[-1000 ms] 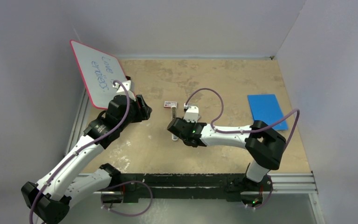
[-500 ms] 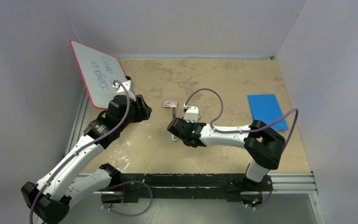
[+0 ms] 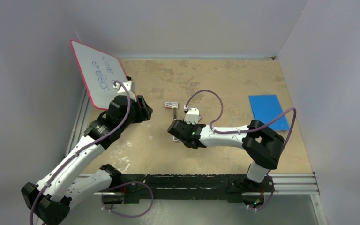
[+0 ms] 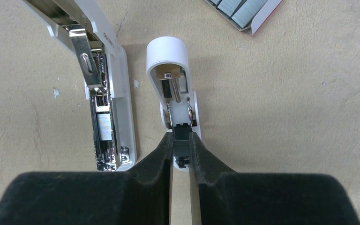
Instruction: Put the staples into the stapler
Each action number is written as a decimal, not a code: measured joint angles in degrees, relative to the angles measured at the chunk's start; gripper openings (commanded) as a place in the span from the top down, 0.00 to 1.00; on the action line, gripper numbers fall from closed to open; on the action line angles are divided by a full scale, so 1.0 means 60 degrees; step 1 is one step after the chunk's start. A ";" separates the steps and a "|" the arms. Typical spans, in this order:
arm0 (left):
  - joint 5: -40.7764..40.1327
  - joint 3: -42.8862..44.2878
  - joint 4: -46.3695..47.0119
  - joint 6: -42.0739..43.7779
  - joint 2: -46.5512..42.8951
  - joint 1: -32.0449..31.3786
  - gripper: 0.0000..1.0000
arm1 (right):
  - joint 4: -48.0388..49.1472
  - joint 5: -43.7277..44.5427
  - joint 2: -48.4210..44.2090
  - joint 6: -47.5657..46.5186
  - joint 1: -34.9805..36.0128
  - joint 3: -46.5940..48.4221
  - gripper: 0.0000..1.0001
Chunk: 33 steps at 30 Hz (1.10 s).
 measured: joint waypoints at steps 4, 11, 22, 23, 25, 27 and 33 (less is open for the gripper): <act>0.0004 0.0000 0.0000 0.0000 0.0004 0.0000 0.50 | 0.0011 0.0007 -0.0007 0.0000 0.0000 -0.0011 0.84; 0.0000 0.0000 0.0000 0.0000 0.0018 0.0000 0.50 | 0.0058 0.0029 -0.0208 -0.0011 0.0000 -0.0146 0.84; 0.0000 0.0000 -0.0004 0.0000 0.0018 0.0000 0.50 | 0.0189 0.0033 -0.0335 -0.0073 0.0000 -0.0215 0.84; 0.0000 0.0000 0.0000 0.0000 0.0018 0.0000 0.50 | 0.0197 0.0033 -0.0335 -0.0069 0.0000 -0.0215 0.84; 0.0000 0.0000 0.0000 0.0000 0.0018 0.0000 0.50 | 0.0200 0.0055 -0.0331 -0.0069 0.0000 -0.0215 0.84; 0.0004 0.0000 0.0000 0.0000 0.0018 0.0000 0.50 | 0.0200 0.0069 -0.0321 -0.0069 0.0000 -0.0215 0.84; 0.0000 0.0000 0.0000 0.0000 0.0018 0.0000 0.50 | 0.0208 0.0106 -0.0259 -0.0073 0.0000 -0.0215 0.84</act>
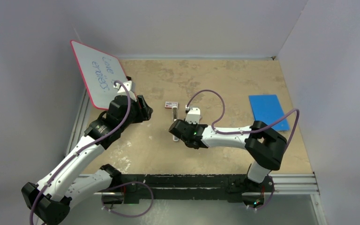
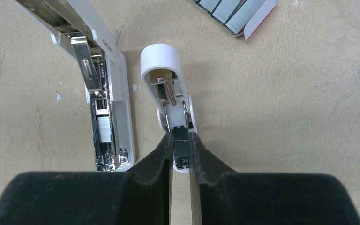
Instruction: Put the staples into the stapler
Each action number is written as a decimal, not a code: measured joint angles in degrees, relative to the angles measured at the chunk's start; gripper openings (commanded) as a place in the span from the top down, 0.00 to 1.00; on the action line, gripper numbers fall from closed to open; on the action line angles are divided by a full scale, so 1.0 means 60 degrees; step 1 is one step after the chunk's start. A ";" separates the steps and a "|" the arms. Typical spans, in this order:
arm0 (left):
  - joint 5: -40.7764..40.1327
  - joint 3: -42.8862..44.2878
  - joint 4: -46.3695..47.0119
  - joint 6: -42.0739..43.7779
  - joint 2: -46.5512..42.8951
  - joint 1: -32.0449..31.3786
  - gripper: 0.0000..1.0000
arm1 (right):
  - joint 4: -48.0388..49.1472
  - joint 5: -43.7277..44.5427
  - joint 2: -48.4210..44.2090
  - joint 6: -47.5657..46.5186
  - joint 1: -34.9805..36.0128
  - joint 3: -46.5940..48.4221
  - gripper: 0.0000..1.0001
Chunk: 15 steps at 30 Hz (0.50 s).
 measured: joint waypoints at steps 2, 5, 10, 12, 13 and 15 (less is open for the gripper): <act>0.0000 0.0000 0.0000 0.0000 0.0000 0.0000 0.50 | 0.0000 0.0040 0.0007 -0.0007 0.0000 0.0000 0.84; 0.0004 0.0000 0.0000 0.0000 0.0000 0.0000 0.50 | 0.0022 0.0066 0.0073 -0.0062 -0.0004 0.0000 0.84; 0.0004 0.0000 -0.0004 0.0000 0.0004 0.0000 0.50 | 0.0120 0.0102 0.0186 -0.0182 -0.0004 0.0000 0.84; 0.0004 0.0000 0.0000 0.0000 0.0004 0.0000 0.50 | 0.0149 0.0102 0.0189 -0.0215 -0.0004 0.0000 0.84; 0.0004 0.0000 0.0000 0.0000 0.0004 0.0000 0.50 | 0.0160 0.0102 0.0193 -0.0222 -0.0004 0.0000 0.84; 0.0004 0.0000 0.0000 0.0000 0.0000 0.0000 0.50 | 0.0175 0.0106 0.0197 -0.0251 -0.0004 0.0000 0.84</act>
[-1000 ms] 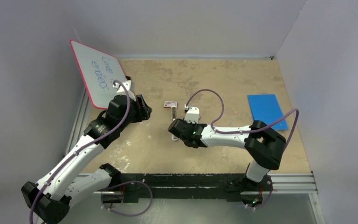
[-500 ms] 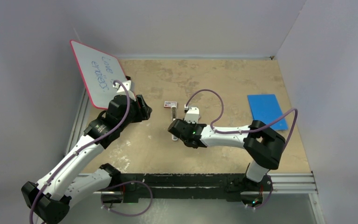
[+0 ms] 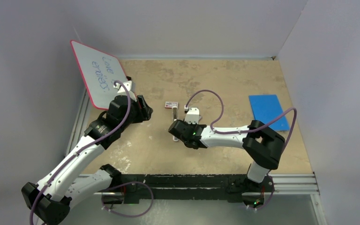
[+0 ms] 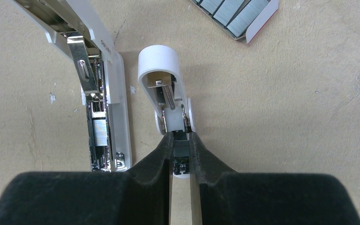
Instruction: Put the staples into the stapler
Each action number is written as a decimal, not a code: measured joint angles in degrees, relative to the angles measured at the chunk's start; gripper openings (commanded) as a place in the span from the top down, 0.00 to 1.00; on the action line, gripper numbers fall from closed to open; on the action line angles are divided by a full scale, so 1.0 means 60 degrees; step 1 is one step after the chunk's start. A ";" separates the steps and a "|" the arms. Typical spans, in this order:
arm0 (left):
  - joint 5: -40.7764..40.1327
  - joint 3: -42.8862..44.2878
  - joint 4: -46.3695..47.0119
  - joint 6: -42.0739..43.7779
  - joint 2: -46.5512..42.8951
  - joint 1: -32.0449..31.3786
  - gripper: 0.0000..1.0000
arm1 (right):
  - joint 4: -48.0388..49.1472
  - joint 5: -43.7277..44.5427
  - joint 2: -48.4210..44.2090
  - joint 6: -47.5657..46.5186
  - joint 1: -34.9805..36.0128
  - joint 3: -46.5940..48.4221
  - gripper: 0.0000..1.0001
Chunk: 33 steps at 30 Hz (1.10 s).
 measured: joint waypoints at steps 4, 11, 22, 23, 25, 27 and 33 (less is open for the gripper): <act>0.0000 0.0000 0.0000 0.0000 0.0004 0.0000 0.50 | -0.0022 0.0025 -0.0004 -0.0004 0.0000 0.0000 0.84; 0.0000 0.0000 0.0000 0.0000 0.0004 0.0000 0.50 | -0.0109 0.0066 -0.0178 -0.0095 0.0000 0.0004 0.84; 0.0000 0.0000 0.0000 0.0000 0.0029 0.0000 0.50 | 0.0335 0.0025 -0.0557 -0.0557 0.0000 -0.0073 0.84; -0.0004 0.0000 0.0000 0.0000 0.0029 0.0000 0.50 | 0.0342 0.0029 -0.0543 -0.0572 0.0000 -0.0102 0.84; -0.0004 0.0000 0.0000 0.0000 0.0029 0.0000 0.50 | 0.0364 0.0025 -0.0510 -0.0583 0.0000 -0.0182 0.84; -0.0004 0.0000 -0.0004 0.0000 0.0029 0.0000 0.50 | 0.0386 0.0025 -0.0510 -0.0590 0.0000 -0.0288 0.84; 0.0000 0.0000 -0.0004 0.0000 0.0036 0.0000 0.50 | 0.0612 -0.0004 -0.0510 -0.0772 -0.0007 -0.0463 0.84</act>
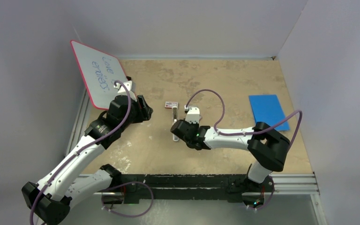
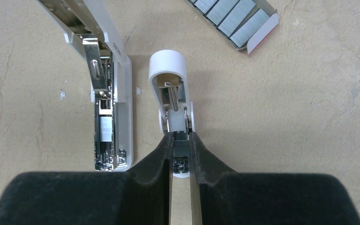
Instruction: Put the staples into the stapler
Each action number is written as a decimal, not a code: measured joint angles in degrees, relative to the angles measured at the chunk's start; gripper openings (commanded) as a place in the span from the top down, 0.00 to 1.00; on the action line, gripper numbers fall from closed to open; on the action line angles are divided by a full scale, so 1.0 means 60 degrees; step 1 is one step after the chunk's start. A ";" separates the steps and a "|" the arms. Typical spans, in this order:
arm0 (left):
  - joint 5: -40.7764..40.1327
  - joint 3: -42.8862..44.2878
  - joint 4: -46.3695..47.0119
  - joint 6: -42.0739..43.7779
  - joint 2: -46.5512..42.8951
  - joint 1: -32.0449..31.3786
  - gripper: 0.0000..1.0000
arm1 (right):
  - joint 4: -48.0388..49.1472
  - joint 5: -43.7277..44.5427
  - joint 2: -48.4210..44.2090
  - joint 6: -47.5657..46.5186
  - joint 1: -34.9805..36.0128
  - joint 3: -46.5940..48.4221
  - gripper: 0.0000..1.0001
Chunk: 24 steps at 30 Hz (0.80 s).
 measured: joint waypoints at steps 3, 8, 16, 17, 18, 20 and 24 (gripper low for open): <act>-0.0004 0.0000 0.0000 0.0000 0.0000 0.0000 0.50 | 0.0248 -0.0015 0.0000 -0.0138 0.0000 -0.0051 0.84; -0.0004 0.0000 0.0000 0.0000 0.0000 0.0000 0.50 | 0.0499 -0.0062 0.0000 -0.0259 0.0000 -0.0160 0.85; -0.0004 0.0000 0.0000 0.0000 0.0000 0.0000 0.50 | 0.0656 -0.0084 0.0000 -0.0419 0.0000 -0.0237 0.85; 0.0000 0.0000 0.0000 0.0000 0.0000 0.0000 0.50 | 0.0670 -0.0087 0.0000 -0.0426 0.0000 -0.0273 0.85; -0.0004 0.0000 0.0000 0.0000 0.0000 0.0000 0.50 | 0.0670 -0.0087 0.0000 -0.0433 0.0000 -0.0302 0.85; 0.0000 0.0000 0.0000 0.0000 0.0000 0.0000 0.50 | 0.0656 -0.0087 0.0000 -0.0437 0.0000 -0.0306 0.85; 0.0000 0.0000 0.0000 0.0000 0.0000 0.0000 0.50 | 0.0678 -0.0127 0.0000 -0.0444 0.0000 -0.0306 0.85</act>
